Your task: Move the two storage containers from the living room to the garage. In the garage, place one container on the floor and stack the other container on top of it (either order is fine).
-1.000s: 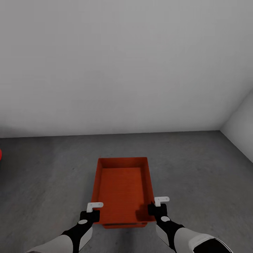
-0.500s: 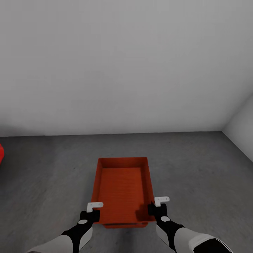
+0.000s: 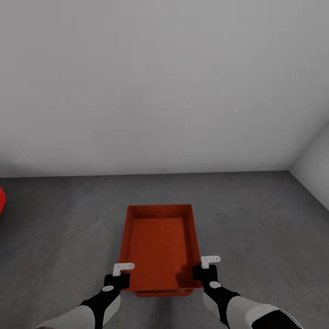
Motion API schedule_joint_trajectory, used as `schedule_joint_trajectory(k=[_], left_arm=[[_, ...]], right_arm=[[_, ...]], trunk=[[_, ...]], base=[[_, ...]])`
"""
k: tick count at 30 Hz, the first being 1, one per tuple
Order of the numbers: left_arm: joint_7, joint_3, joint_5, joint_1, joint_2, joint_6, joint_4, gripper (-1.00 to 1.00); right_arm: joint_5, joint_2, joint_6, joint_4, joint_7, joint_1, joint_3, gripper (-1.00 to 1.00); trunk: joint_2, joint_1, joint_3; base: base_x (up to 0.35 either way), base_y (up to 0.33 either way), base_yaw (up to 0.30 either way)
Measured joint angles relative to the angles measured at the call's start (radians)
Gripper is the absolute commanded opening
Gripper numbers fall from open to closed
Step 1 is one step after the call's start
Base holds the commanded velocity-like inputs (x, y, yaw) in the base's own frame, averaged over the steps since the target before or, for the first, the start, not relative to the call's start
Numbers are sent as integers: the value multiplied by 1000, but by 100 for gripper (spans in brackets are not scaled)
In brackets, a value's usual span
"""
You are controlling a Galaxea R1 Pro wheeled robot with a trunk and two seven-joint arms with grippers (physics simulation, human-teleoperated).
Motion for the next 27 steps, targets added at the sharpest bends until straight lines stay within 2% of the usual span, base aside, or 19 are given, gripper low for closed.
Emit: schedule_joint_trajectory(k=[27], left_arm=[[5,-4,3,0,-2,2,-1,-100]], right_arm=[[11,-2,2,-1,0,0,-9,-100]], trunk=[[0,0,0]], base=[[0,0,0]])
